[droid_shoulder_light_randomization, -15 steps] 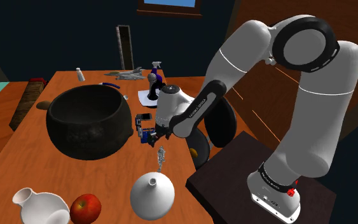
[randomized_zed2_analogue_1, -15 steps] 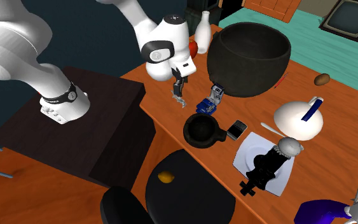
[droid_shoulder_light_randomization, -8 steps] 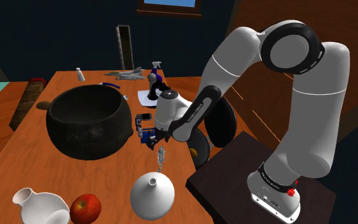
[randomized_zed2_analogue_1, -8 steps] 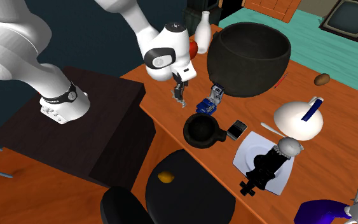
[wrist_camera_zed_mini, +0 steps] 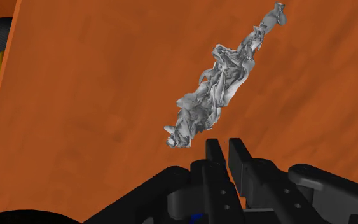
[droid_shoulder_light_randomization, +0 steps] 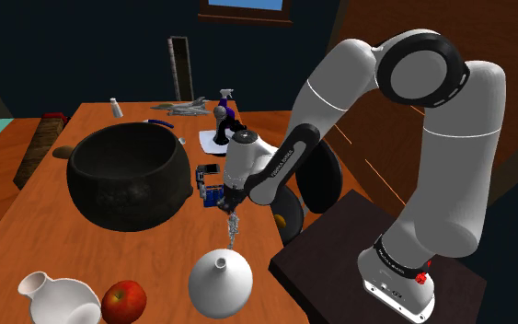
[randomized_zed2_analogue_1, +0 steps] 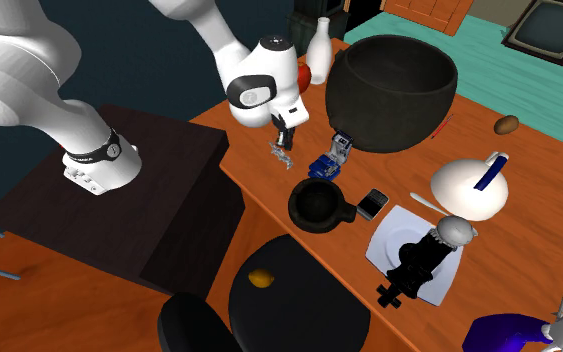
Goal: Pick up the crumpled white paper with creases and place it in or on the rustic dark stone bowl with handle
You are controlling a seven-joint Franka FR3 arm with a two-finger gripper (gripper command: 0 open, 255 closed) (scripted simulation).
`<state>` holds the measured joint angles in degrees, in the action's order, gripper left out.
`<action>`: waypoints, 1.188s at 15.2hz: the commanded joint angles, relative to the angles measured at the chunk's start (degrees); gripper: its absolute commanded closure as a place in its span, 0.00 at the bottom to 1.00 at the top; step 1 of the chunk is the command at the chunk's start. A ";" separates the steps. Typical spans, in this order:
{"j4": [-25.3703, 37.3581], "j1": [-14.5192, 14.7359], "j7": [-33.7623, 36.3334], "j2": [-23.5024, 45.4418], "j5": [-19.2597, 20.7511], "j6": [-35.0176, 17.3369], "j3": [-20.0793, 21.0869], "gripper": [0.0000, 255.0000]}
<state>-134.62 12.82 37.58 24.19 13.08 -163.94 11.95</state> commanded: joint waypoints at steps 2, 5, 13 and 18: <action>0.00 0.00 0.00 0.00 0.00 0.00 0.00 1.00; 0.00 0.00 0.00 0.00 0.00 0.00 0.00 1.00; 12.00 17.34 41.34 6.92 -9.74 21.87 -10.51 0.00; 11.92 17.41 41.49 10.00 -9.50 18.72 -10.71 0.00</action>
<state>-122.56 30.10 78.82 33.63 3.57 -144.56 1.27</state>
